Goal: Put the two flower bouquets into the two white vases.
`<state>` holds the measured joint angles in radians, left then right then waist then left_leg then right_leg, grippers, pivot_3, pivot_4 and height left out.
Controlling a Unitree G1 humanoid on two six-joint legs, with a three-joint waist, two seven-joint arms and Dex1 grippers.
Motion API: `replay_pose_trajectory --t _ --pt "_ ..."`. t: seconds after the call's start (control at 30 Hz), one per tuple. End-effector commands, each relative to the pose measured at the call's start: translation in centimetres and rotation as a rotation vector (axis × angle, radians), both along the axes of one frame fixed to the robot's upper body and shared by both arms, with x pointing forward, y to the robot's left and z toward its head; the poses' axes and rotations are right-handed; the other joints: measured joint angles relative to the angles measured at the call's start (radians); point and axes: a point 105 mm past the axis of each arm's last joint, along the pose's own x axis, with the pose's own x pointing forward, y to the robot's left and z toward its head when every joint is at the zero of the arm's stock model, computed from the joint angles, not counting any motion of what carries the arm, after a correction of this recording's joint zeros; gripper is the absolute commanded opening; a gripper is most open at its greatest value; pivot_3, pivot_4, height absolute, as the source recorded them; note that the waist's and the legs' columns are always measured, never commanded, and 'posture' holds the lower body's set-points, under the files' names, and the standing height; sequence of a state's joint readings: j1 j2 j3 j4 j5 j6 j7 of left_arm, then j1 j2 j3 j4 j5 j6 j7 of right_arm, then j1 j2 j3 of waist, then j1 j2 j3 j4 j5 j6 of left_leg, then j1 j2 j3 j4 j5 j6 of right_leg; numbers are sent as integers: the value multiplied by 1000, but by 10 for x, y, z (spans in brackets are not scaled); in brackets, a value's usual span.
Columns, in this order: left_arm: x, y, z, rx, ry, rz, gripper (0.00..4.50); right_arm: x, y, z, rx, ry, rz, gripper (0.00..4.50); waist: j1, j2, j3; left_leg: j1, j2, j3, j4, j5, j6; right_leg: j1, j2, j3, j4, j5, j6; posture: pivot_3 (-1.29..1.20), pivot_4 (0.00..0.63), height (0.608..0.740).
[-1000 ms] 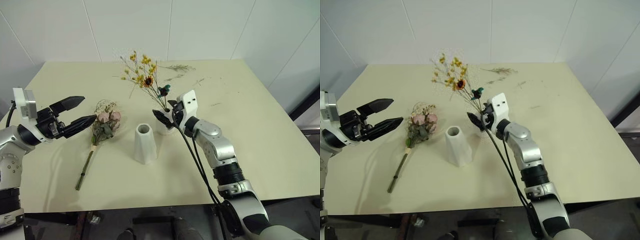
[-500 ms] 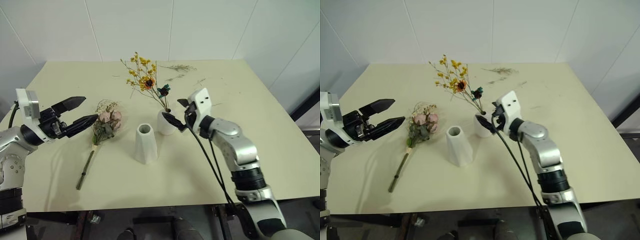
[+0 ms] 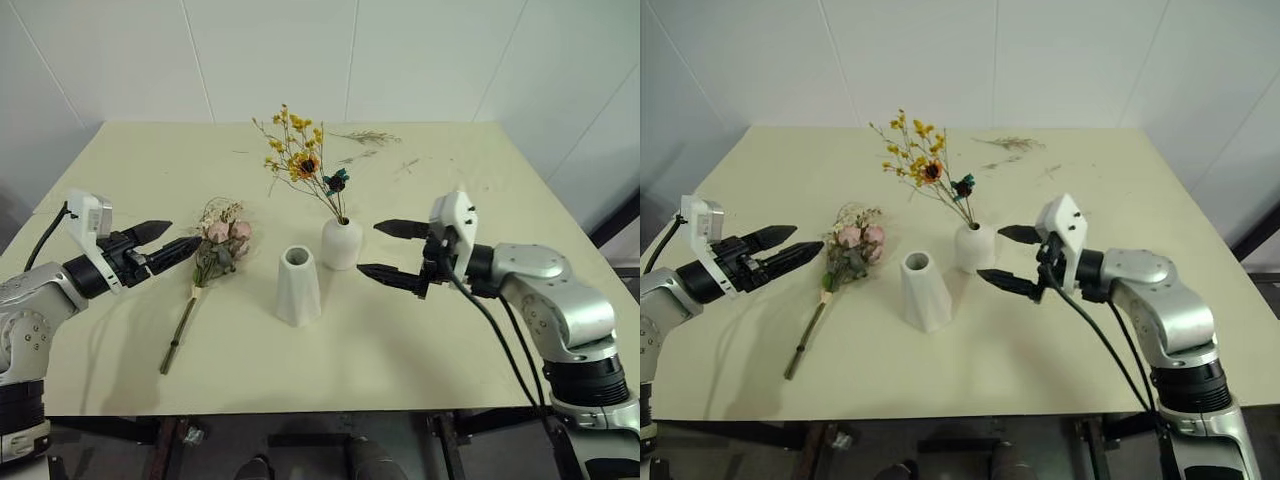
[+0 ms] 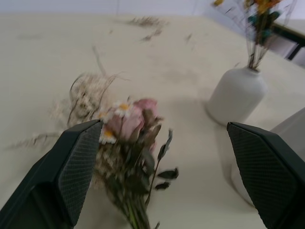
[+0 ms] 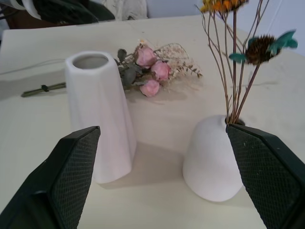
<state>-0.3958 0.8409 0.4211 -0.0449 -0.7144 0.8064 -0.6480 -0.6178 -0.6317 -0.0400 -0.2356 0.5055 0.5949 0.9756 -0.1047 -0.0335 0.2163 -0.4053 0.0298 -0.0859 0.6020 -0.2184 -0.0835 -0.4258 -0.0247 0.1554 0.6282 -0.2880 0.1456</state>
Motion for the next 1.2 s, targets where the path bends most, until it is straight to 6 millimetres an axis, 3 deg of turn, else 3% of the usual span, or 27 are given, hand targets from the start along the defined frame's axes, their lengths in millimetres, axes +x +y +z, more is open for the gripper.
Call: replay_pose_trajectory --t 0.03,0.2,0.43,0.6,0.8,1.03,1.2 --pt "-3 0 1 51 95 83 4500 -11 -6 23 6 -109 60 4465 5 0 0 0 0 0 0 0 0 0 0 0 0 0 0 0 150 740" --pt "-9 -8 -19 81 288 101 4500 -1 -14 28 10 -126 25 4465 5 0 0 0 0 0 0 0 0 0 0 0 0 0 0 0 150 740" --pt "-10 -7 -47 170 539 173 4500 -1 -6 29 35 -114 67 4465 10 0 0 0 0 0 0 0 0 0 0 0 0 0 0 0 150 740" --pt "-12 -14 -46 220 611 161 4500 -11 -9 28 35 -110 128 4465 15 0 0 0 0 0 0 0 -1 0 0 0 0 0 0 0 150 740" --pt "-9 -18 -43 283 652 161 4500 -10 -11 27 14 -113 119 4465 20 0 0 0 0 0 0 0 -1 0 0 0 0 0 0 0 150 740" --pt "7 -12 -47 256 703 221 4500 -9 -13 27 8 -115 95 4465 20 0 0 0 -1 0 0 0 -1 0 0 0 0 0 0 0 150 740" --pt "9 -22 -47 257 711 177 3256 -9 -16 27 6 -117 74 4500 23 0 0 -1 -1 0 0 0 -1 0 0 0 0 0 0 0 150 740"
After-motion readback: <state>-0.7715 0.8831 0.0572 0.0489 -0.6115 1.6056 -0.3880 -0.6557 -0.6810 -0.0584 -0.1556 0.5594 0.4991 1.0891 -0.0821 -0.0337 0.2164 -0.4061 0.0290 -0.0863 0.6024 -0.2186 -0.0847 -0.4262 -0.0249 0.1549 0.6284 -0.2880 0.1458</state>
